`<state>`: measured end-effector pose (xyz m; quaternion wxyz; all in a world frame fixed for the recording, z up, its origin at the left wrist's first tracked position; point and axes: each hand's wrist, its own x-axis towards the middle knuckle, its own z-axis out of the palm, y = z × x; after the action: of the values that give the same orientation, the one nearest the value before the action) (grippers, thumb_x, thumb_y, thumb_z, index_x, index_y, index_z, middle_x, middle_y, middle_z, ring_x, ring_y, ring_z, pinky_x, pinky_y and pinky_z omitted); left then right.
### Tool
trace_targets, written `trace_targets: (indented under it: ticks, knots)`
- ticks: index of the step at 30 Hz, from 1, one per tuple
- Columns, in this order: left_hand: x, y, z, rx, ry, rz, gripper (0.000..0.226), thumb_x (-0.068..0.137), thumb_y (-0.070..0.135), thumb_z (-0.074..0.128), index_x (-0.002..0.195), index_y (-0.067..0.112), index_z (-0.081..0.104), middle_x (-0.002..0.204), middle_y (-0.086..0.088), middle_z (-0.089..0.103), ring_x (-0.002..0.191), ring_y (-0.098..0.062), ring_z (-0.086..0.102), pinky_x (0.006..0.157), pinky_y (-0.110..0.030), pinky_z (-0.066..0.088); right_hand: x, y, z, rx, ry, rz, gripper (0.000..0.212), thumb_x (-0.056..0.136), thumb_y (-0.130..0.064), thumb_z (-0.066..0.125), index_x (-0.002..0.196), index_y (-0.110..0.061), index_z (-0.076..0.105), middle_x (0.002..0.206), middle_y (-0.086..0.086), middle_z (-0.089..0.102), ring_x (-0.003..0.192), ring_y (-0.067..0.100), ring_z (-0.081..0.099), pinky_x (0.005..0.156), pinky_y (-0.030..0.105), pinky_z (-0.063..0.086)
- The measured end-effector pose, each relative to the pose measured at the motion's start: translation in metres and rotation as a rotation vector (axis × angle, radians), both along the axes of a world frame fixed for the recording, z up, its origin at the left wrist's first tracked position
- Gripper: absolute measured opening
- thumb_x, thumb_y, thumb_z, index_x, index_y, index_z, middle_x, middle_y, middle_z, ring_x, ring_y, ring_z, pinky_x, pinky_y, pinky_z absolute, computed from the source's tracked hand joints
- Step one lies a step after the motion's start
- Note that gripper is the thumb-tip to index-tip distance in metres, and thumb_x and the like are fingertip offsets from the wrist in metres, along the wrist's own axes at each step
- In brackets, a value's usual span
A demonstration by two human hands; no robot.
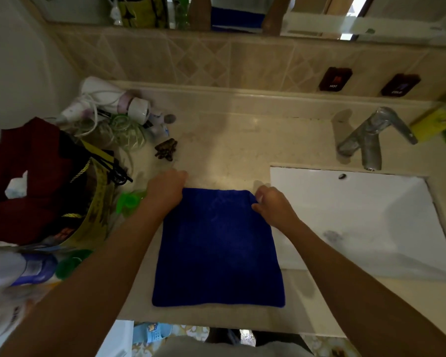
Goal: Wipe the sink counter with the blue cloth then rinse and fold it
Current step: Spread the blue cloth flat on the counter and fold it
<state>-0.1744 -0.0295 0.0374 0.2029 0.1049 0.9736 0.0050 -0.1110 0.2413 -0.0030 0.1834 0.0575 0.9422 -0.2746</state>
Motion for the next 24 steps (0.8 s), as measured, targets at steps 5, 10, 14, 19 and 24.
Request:
trace_targets:
  ticks: [5,10,14,19,24]
  knots:
    - [-0.007,-0.009,-0.015,-0.095,0.037,-0.083,0.025,0.093,0.009,0.050,0.118,0.013,0.050,0.115,-0.013,0.054,0.096,-0.031,0.062,0.071,-0.038,0.046,-0.009,0.007,-0.003,-0.043,-0.005,-0.065,0.003,0.090,-0.006,0.061,0.090,-0.003,0.062,0.083,0.004,0.058,0.076,0.020,0.057,0.060,0.022,0.043]
    - [-0.015,-0.026,-0.021,-0.161,0.044,-0.215,0.019,0.092,0.015,0.057,0.110,0.014,0.053,0.111,-0.010,0.055,0.091,-0.027,0.062,0.064,-0.034,0.042,-0.015,0.014,-0.002,-0.089,-0.073,-0.209,0.005,0.089,-0.008,0.061,0.093,-0.005,0.060,0.079,0.000,0.057,0.070,0.014,0.054,0.057,0.021,0.043]
    - [-0.021,-0.035,-0.022,-0.179,-0.006,-0.220,0.009,0.091,0.017,0.059,0.098,0.014,0.054,0.103,-0.009,0.060,0.089,-0.025,0.061,0.066,-0.034,0.046,-0.018,0.018,0.000,-0.087,-0.084,-0.197,0.013,0.092,-0.007,0.056,0.104,-0.007,0.062,0.090,0.003,0.060,0.079,0.017,0.057,0.065,0.025,0.046]
    - [-0.023,-0.037,-0.023,-0.133,0.027,-0.189,0.015,0.091,0.013,0.055,0.087,0.017,0.041,0.101,-0.009,0.060,0.087,-0.025,0.060,0.063,-0.033,0.038,-0.022,0.020,0.003,-0.076,-0.090,-0.163,0.017,0.095,-0.004,0.052,0.105,-0.008,0.064,0.093,0.004,0.060,0.083,0.019,0.058,0.070,0.026,0.045]
    - [-0.023,-0.043,-0.015,-0.125,0.027,-0.172,0.006,0.090,0.006,0.054,0.093,0.010,0.051,0.102,-0.013,0.061,0.091,-0.029,0.060,0.063,-0.034,0.039,-0.025,0.027,0.007,-0.039,-0.025,-0.208,0.010,0.096,-0.004,0.054,0.098,-0.007,0.064,0.088,0.004,0.062,0.071,0.012,0.057,0.055,0.015,0.038]
